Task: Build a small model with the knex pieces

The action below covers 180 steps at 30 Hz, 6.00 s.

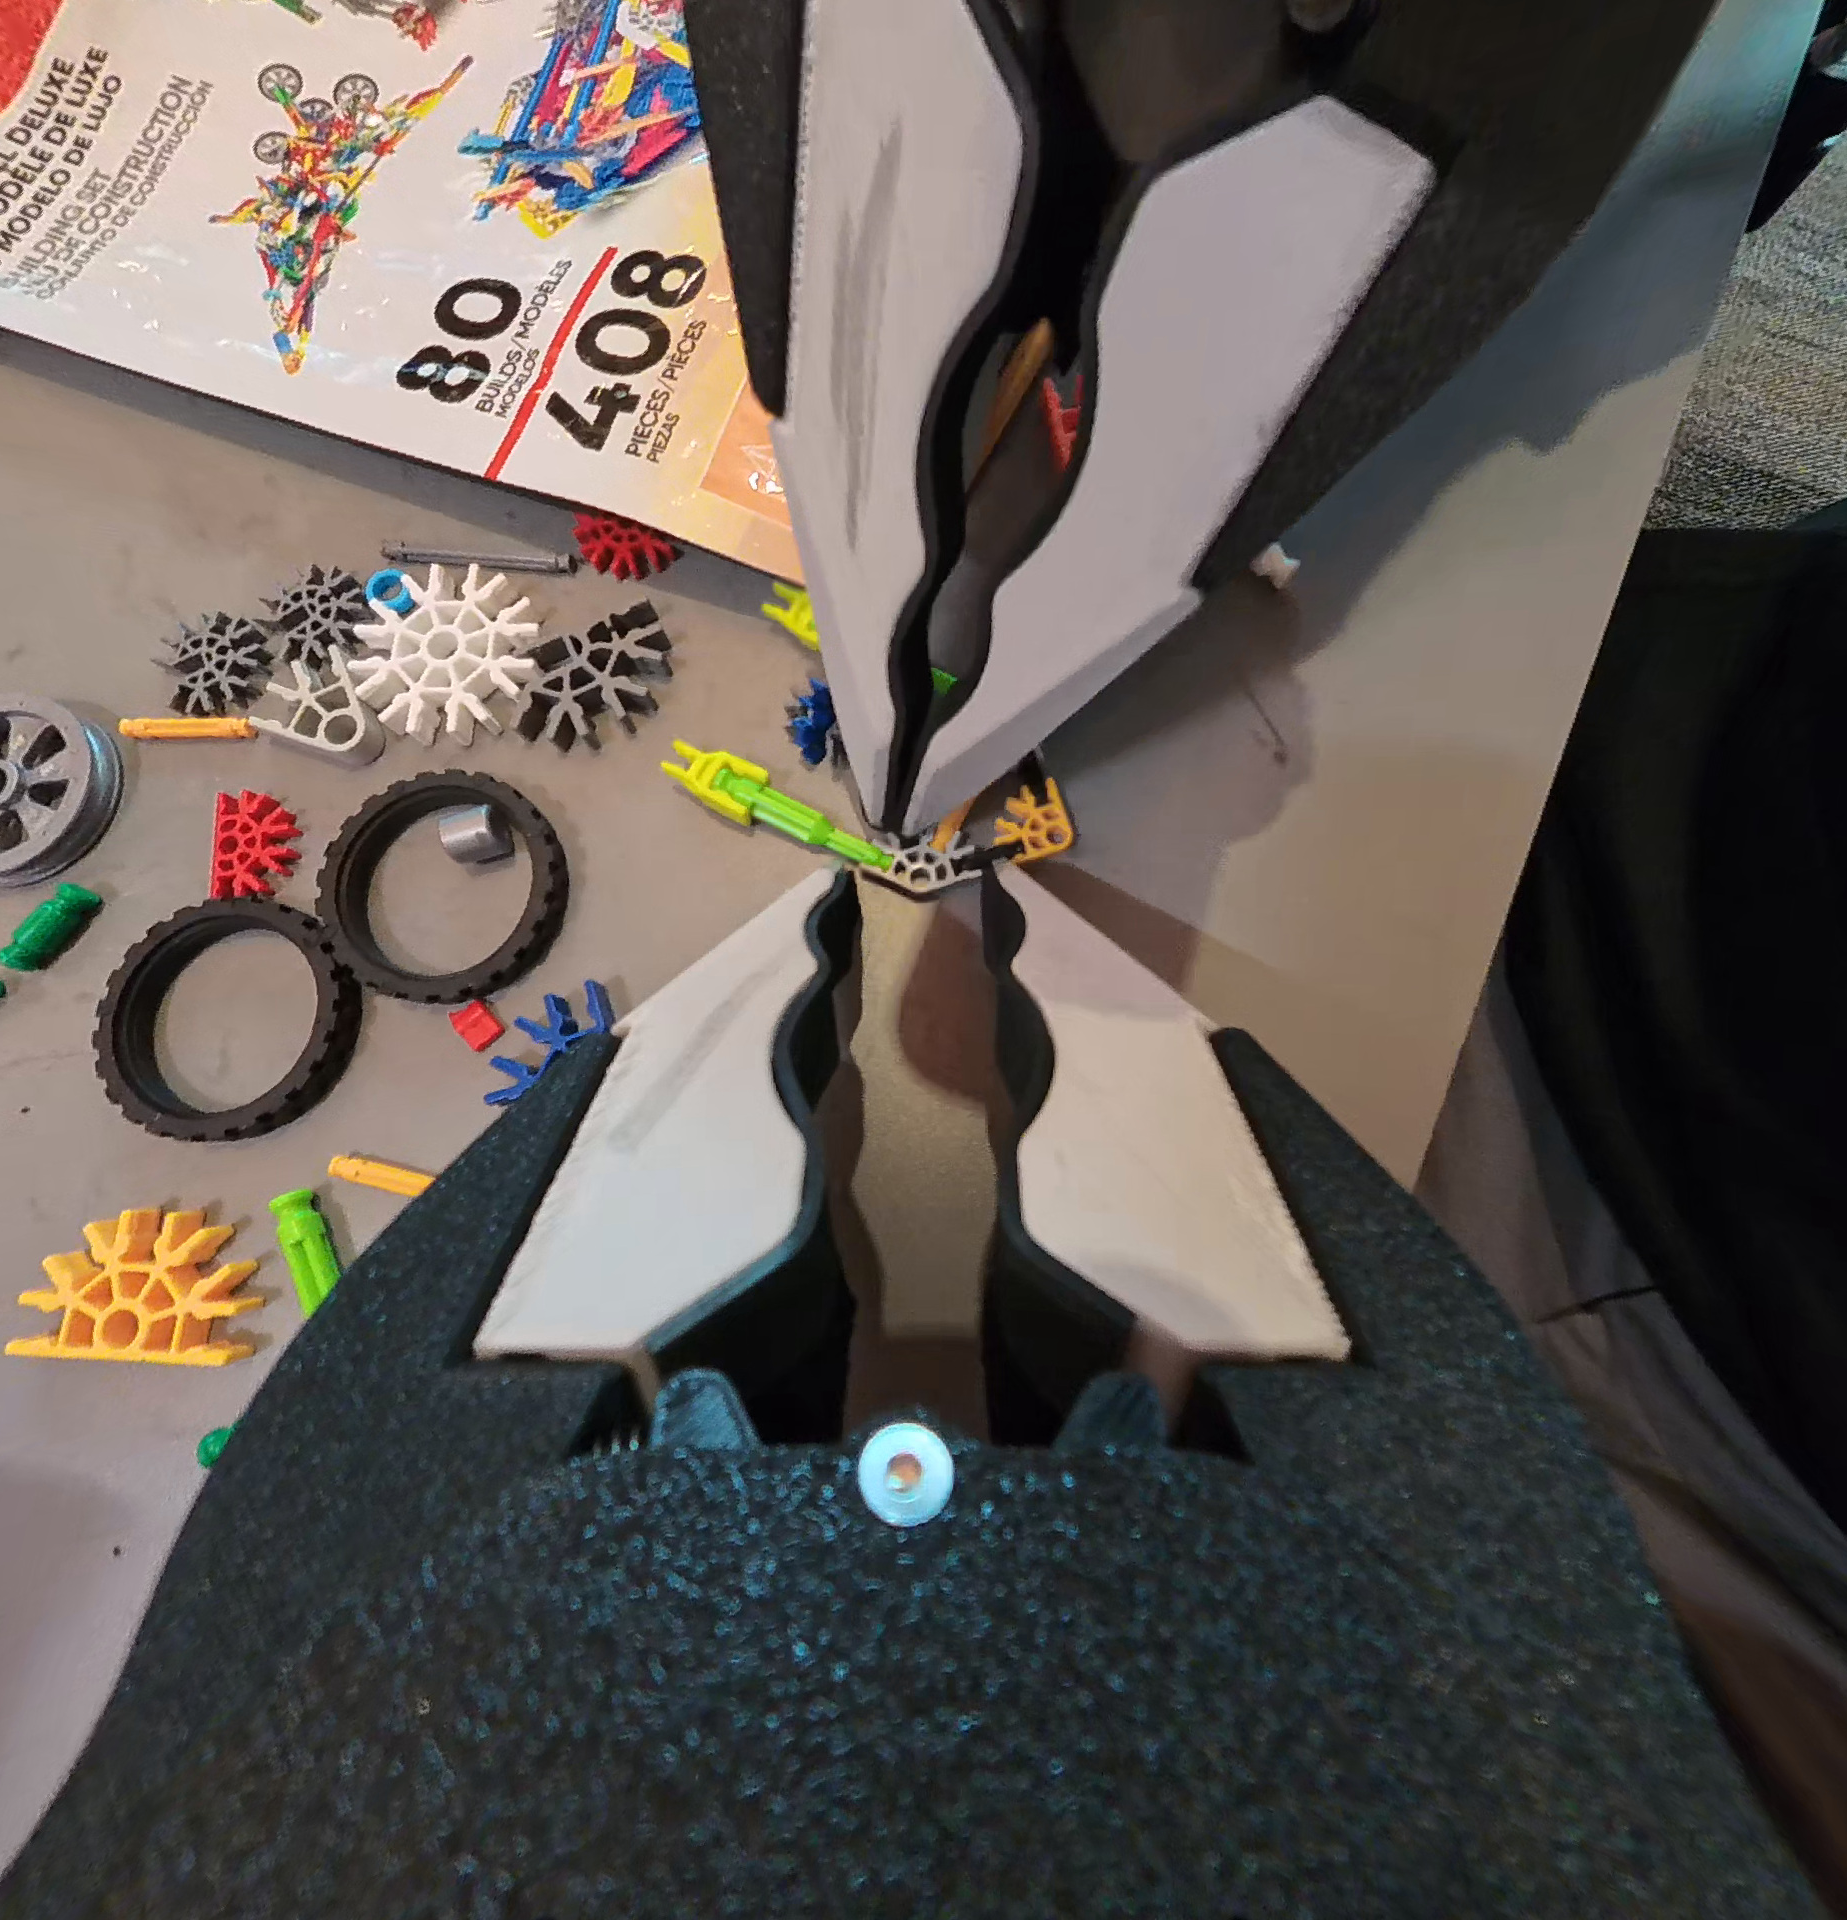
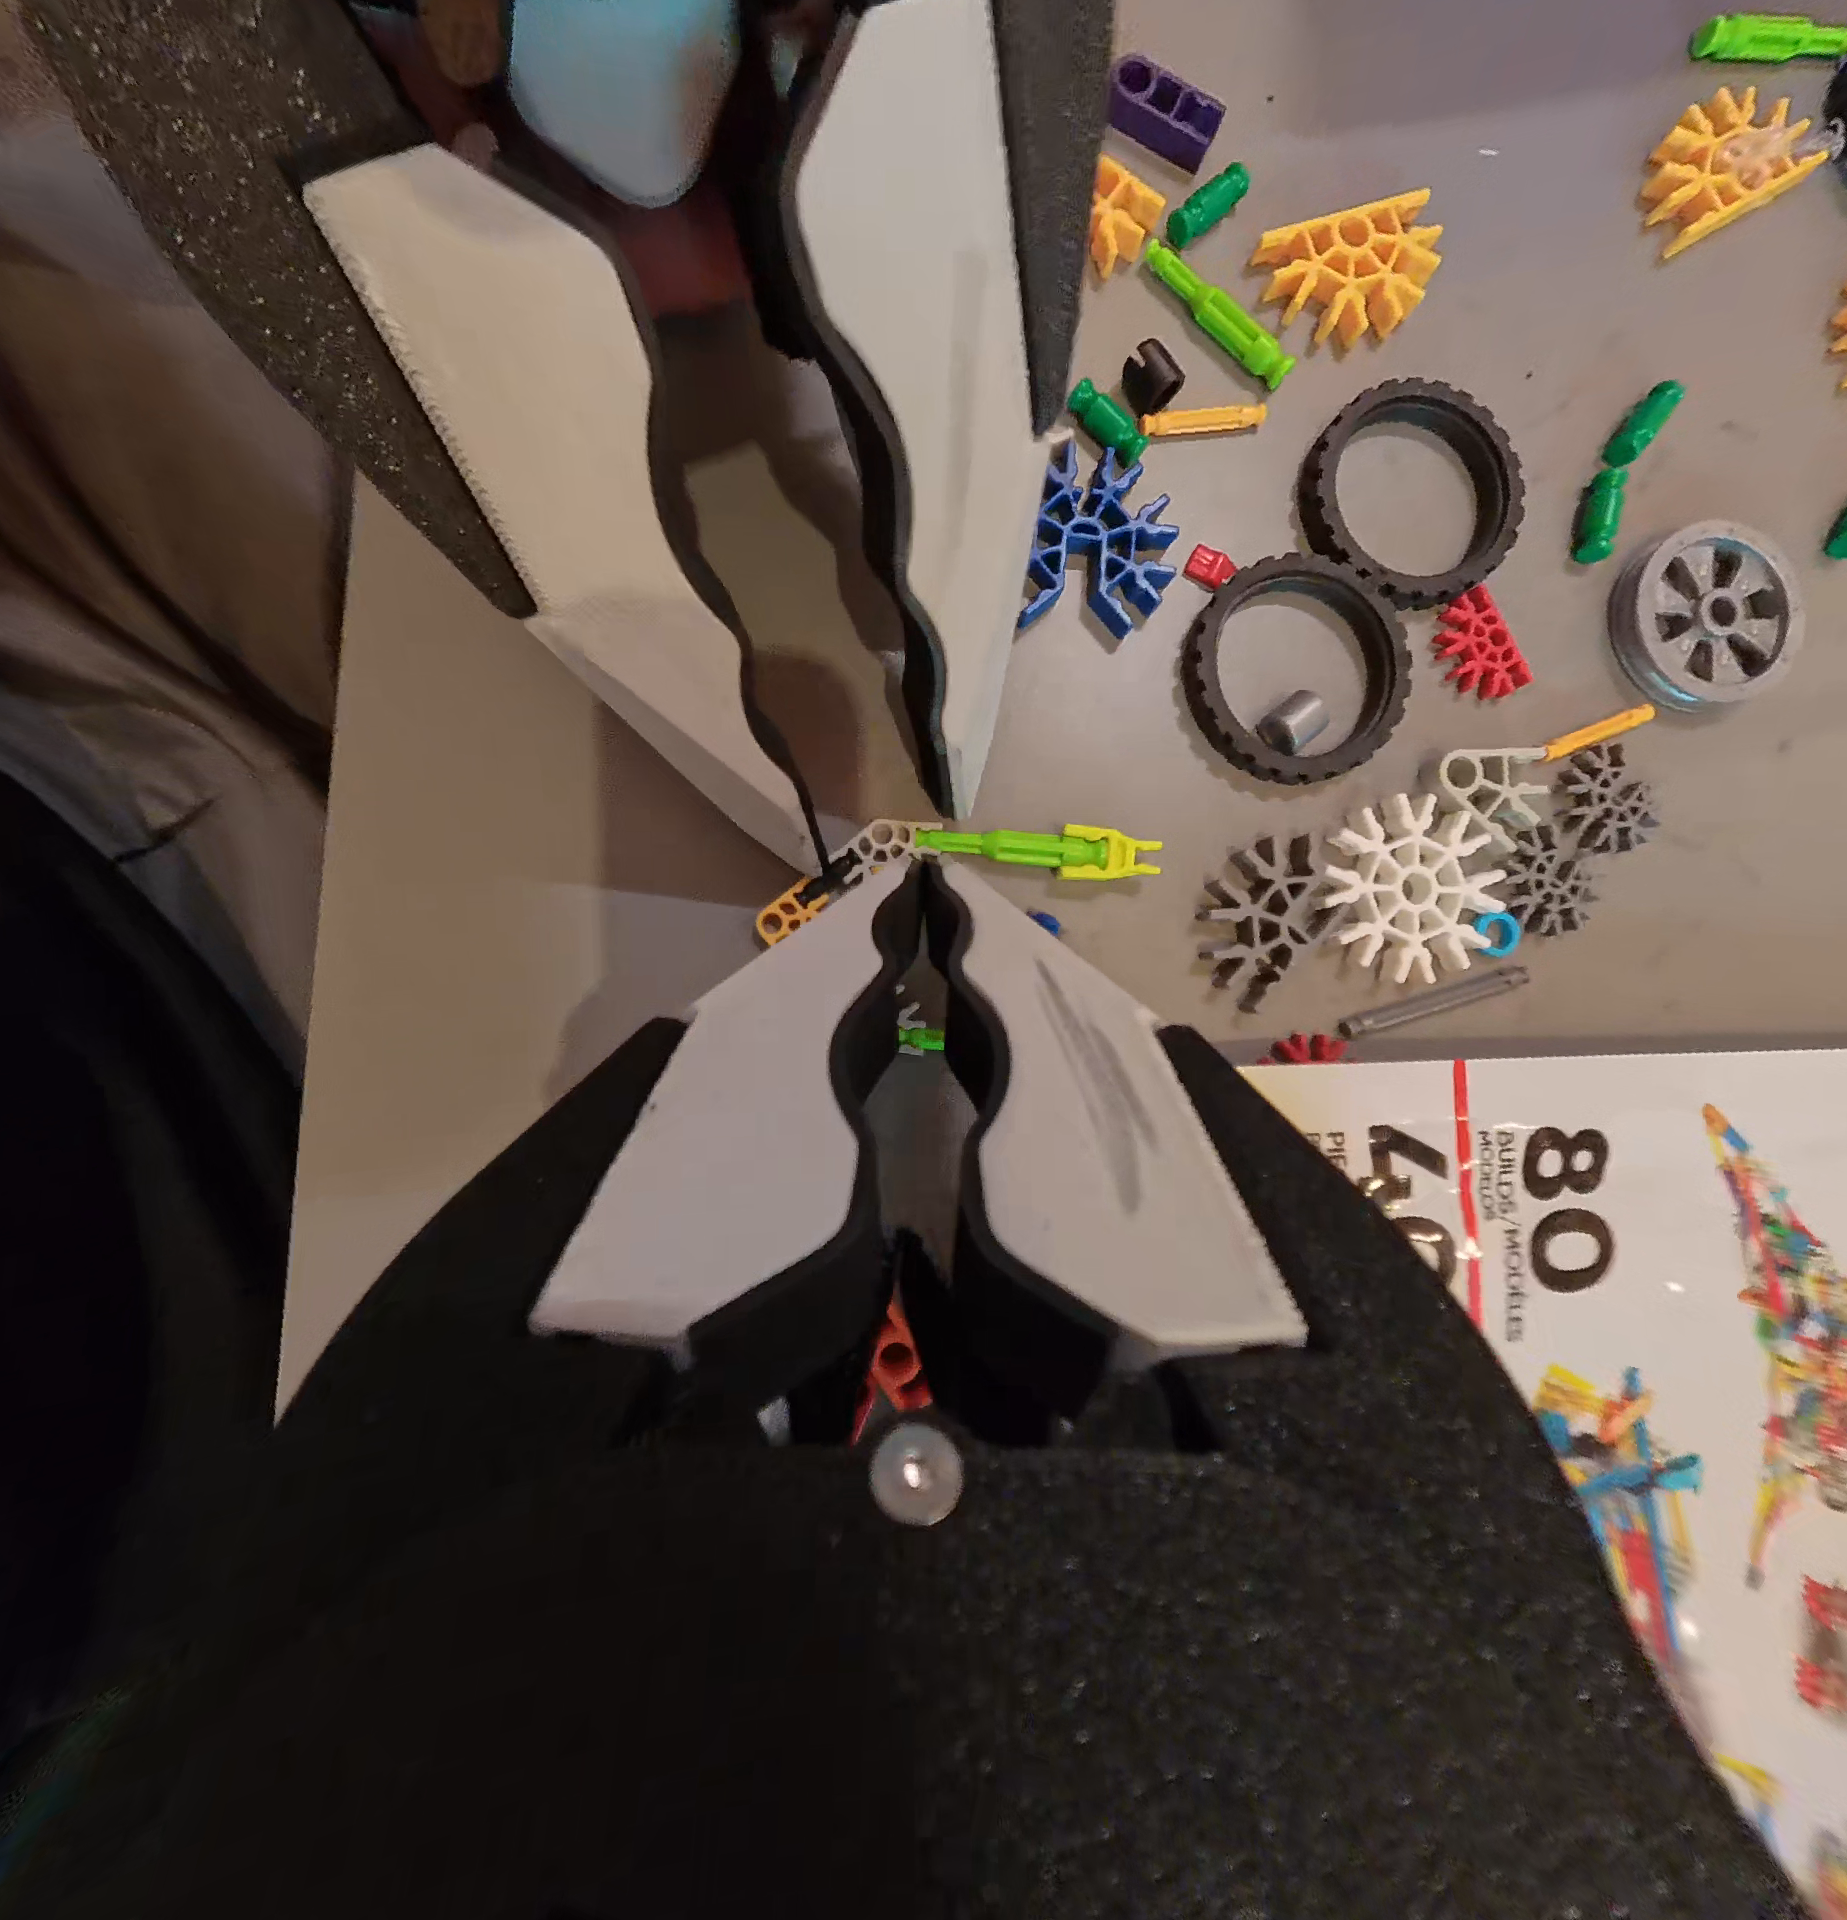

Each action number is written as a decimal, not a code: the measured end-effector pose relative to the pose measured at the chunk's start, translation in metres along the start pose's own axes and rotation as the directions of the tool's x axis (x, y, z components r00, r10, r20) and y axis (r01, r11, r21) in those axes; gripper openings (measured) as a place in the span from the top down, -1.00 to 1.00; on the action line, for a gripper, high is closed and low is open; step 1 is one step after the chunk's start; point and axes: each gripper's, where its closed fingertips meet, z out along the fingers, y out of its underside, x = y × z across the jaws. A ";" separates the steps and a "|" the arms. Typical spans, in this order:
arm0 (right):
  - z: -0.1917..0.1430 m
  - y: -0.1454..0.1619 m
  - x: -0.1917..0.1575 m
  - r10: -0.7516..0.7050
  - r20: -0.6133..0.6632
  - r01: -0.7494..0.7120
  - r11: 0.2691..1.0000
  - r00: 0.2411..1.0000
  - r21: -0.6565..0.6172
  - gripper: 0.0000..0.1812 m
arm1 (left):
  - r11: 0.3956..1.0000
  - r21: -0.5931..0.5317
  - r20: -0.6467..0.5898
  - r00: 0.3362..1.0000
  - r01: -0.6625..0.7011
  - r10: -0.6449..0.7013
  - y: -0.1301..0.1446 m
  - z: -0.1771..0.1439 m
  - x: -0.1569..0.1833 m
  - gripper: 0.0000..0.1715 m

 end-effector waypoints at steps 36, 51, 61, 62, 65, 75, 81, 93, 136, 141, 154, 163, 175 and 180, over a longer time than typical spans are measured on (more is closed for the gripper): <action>-0.033 0.026 -0.012 0.054 -0.050 -0.055 0.998 0.997 -0.024 0.78 | 0.999 -0.040 0.074 0.997 0.010 -0.007 0.017 -0.019 0.037 0.76; -0.027 0.017 -0.008 0.056 -0.038 -0.057 0.998 0.998 -0.029 0.78 | 0.999 0.018 0.095 0.995 -0.032 0.030 0.011 -0.020 0.055 0.65; -0.038 0.005 0.023 0.056 -0.099 -0.040 0.986 0.994 0.162 0.77 | 0.989 0.062 0.477 0.867 0.131 -0.144 0.058 -0.129 -0.045 0.70; -0.038 0.002 0.025 0.048 -0.104 -0.029 0.984 0.993 0.176 0.77 | 0.989 0.060 0.518 0.843 0.136 -0.147 0.061 -0.141 -0.057 0.72; -0.039 -0.011 0.033 0.018 -0.111 0.008 0.973 0.994 0.232 0.77 | 0.995 0.021 0.612 0.785 0.102 -0.093 0.056 -0.184 -0.090 0.74; -0.056 -0.031 0.059 -0.012 -0.193 0.090 0.912 0.981 0.400 0.80 | 0.894 -0.398 0.516 0.856 0.208 0.030 0.117 -0.238 -0.226 0.94; -0.054 -0.028 0.057 -0.013 -0.175 0.086 0.904 0.985 0.419 0.81 | 0.774 -0.626 0.309 0.942 0.097 0.132 0.152 -0.211 -0.243 0.99; -0.048 -0.026 0.056 -0.009 -0.162 0.076 0.905 0.987 0.418 0.81 | 0.713 -0.701 0.140 0.983 0.010 0.123 0.168 -0.185 -0.251 1.00; -0.047 0.003 0.041 -0.071 -0.087 0.090 0.965 0.994 0.246 0.81 | 0.771 -0.519 0.106 0.867 -0.369 0.486 0.034 -0.176 -0.164 1.00; -0.048 0.006 0.036 -0.082 -0.070 0.097 0.967 0.994 0.234 0.81 | 0.738 -0.362 -0.009 0.794 -0.570 0.608 -0.017 -0.114 -0.080 1.00; -0.043 0.016 0.035 -0.097 -0.065 0.107 0.978 0.993 0.178 0.81 | 0.635 -0.181 -0.181 0.660 -0.751 0.729 -0.022 -0.031 -0.006 1.00; -0.035 0.021 0.026 -0.127 -0.030 0.130 0.981 0.991 0.146 0.81 | 0.508 -0.147 -0.249 0.529 -0.849 0.811 -0.010 -0.002 0.003 1.00; -0.034 0.020 0.023 -0.143 -0.030 0.146 0.980 0.989 0.139 0.81 | 0.542 -0.122 -0.293 0.552 -0.831 0.780 -0.013 0.003 0.012 1.00; -0.034 0.020 0.023 -0.146 -0.031 0.149 0.979 0.989 0.139 0.81 | 0.544 -0.149 -0.306 0.562 -0.825 0.768 -0.008 0.006 0.010 1.00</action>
